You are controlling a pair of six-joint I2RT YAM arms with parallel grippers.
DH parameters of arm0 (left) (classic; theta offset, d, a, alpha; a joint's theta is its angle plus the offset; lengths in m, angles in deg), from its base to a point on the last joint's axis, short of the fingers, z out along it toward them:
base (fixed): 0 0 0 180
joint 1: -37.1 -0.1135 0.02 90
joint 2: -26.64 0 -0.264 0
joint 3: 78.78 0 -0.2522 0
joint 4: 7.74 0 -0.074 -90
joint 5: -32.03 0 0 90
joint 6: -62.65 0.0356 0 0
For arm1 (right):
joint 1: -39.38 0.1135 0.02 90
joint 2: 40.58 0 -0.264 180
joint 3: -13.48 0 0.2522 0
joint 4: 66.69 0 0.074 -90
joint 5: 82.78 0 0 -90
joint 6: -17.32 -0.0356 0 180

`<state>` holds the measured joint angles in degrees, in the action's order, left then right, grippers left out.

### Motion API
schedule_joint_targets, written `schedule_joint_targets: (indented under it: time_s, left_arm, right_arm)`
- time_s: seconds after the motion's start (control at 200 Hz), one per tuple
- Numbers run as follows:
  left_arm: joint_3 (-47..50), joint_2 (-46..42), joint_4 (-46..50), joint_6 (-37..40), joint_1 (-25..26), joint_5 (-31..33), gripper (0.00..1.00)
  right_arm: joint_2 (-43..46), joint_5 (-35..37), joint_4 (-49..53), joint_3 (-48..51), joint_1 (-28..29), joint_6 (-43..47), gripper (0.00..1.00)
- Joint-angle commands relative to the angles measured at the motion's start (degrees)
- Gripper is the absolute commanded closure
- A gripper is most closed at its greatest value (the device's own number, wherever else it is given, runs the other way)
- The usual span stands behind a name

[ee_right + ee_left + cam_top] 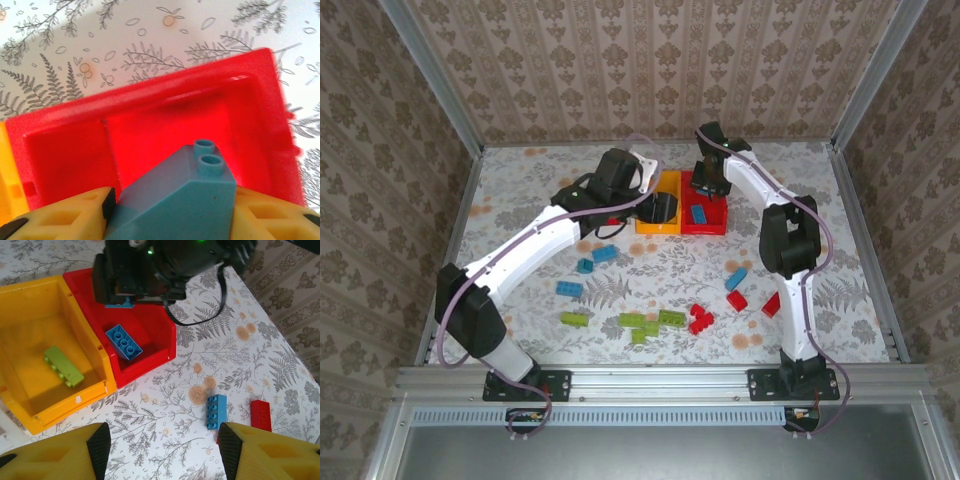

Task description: Sort the legos into containers by color

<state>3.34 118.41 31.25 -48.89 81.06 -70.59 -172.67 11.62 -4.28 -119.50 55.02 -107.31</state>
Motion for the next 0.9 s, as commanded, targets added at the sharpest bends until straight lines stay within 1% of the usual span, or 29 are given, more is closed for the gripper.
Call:
schedule_joint_targets:
  time_s: [0.0,0.185,0.315,0.425,0.55,0.665,0.755,0.815,0.855,0.895]
  left_arm:
    - [-1.9,1.3,-0.6,2.0,1.3,1.3,0.37]
    - [-1.0,1.1,-0.2,1.9,1.7,2.0,0.37]
    - [0.3,0.0,0.4,2.2,1.7,2.3,0.37]
    - [1.4,-1.2,2.2,3.4,1.7,2.4,0.37]
    - [4.0,-4.2,7.0,6.0,1.7,2.4,0.37]
    - [10.6,-10.1,11.3,6.2,1.8,2.4,0.35]
    - [16.3,-15.9,15.8,2.4,1.8,4.8,0.33]
    - [20.4,-20.3,20.0,-3.6,1.8,9.4,0.32]
    - [22.8,-23.2,23.2,-9.1,1.3,12.3,0.31]
    - [25.4,-26.0,26.0,-14.3,0.6,13.7,0.30]
  right_arm:
    - [-2.2,-2.3,4.8,-3.9,0.0,-1.2,0.42]
    - [-2.7,-3.7,4.6,-3.8,-0.5,-2.5,0.36]
    - [-1.1,-3.8,4.4,-4.1,-0.5,-2.7,0.34]
    - [1.5,-3.3,4.7,-3.9,-0.4,-3.5,0.35]
    - [7.7,-0.8,3.1,-0.4,0.4,-3.3,0.36]
    - [16.5,1.0,-1.6,7.9,2.2,-0.9,0.36]
    - [24.7,0.0,-8.0,18.5,4.5,2.3,0.35]
    - [30.2,-2.4,-13.4,26.6,6.8,5.7,0.34]
    - [33.6,-5.6,-17.4,32.2,9.0,8.4,0.33]
    - [36.9,-9.4,-22.7,37.6,11.3,11.5,0.31]
